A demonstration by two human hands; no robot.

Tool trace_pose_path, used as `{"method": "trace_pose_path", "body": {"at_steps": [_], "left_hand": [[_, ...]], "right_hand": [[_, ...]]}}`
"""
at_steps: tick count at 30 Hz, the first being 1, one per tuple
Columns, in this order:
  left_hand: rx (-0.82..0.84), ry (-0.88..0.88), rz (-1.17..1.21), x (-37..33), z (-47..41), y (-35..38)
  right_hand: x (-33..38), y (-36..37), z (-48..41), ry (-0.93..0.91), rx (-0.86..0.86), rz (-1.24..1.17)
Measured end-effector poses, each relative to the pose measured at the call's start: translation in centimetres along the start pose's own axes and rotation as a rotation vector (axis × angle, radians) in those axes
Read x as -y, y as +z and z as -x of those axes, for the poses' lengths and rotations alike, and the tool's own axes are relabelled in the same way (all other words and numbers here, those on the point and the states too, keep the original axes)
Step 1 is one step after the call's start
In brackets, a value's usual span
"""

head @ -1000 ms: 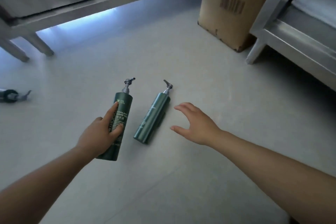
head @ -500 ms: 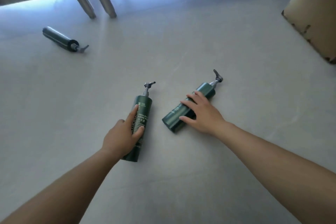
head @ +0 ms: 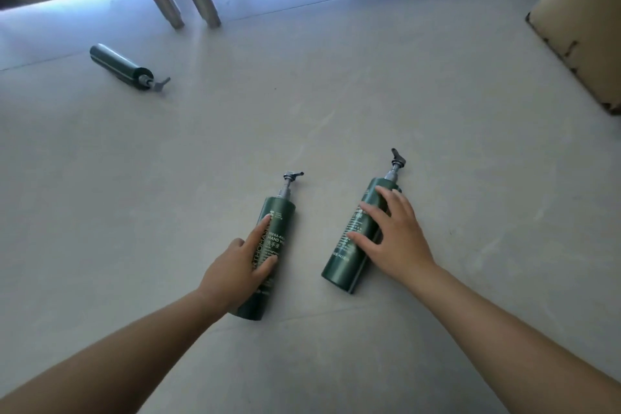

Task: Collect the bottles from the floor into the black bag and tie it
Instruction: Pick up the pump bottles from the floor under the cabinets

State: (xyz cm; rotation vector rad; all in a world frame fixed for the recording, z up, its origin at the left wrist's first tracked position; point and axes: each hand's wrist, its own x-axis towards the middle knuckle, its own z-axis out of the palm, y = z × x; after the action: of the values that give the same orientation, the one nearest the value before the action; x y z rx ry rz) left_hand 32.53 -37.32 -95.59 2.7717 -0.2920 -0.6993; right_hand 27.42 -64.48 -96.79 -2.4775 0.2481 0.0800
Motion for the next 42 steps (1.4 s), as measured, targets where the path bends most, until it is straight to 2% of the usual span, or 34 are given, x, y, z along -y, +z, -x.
{"method": "trace_pose_path", "body": {"at_steps": [4, 7, 10, 12, 14, 17, 20, 27, 31, 34, 42], "left_hand": [[-0.065, -0.076, 0.184, -2.0, 0.8, 2.2], [-0.004, -0.087, 0.365, -3.0, 0.7, 2.7], [0.01, -0.092, 0.424, -3.3, 0.5, 2.4], [-0.005, -0.106, 0.409, -3.2, 0.5, 2.0], [-0.019, -0.114, 0.391, -3.0, 0.5, 1.6], [-0.033, -0.123, 0.407, -2.9, 0.0, 1.0], [-0.029, -0.103, 0.387, -3.5, -0.4, 0.9], [0.035, -0.098, 0.346, -4.5, 0.0, 1.4], [-0.031, -0.152, 0.198, -4.8, 1.3, 1.8], [-0.018, -0.148, 0.136, -5.0, 1.8, 2.1], [-0.006, -0.135, 0.193, -4.6, 1.7, 1.9]], "right_hand": [[-0.3, 0.9, 0.8, 0.094, 0.035, -0.096], [-0.9, 0.5, 1.5, 0.033, 0.079, -0.136], [-2.4, -1.0, 2.2, -0.071, 0.195, -0.104], [-3.6, -2.0, 2.5, -0.129, 0.251, -0.085], [-4.3, -2.6, 2.5, -0.103, 0.212, -0.137], [-3.9, -2.4, 1.9, 0.117, 0.078, -0.242], [-2.5, -1.0, 1.9, 0.236, 0.08, -0.237], [-2.3, -0.9, 3.4, 0.163, 0.199, -0.191], [-2.4, -1.8, 3.7, 0.159, 0.251, -0.078], [-1.6, -1.5, 3.9, 0.132, 0.279, 0.041], [-0.5, -0.8, 3.4, 0.163, 0.269, 0.071]]}}
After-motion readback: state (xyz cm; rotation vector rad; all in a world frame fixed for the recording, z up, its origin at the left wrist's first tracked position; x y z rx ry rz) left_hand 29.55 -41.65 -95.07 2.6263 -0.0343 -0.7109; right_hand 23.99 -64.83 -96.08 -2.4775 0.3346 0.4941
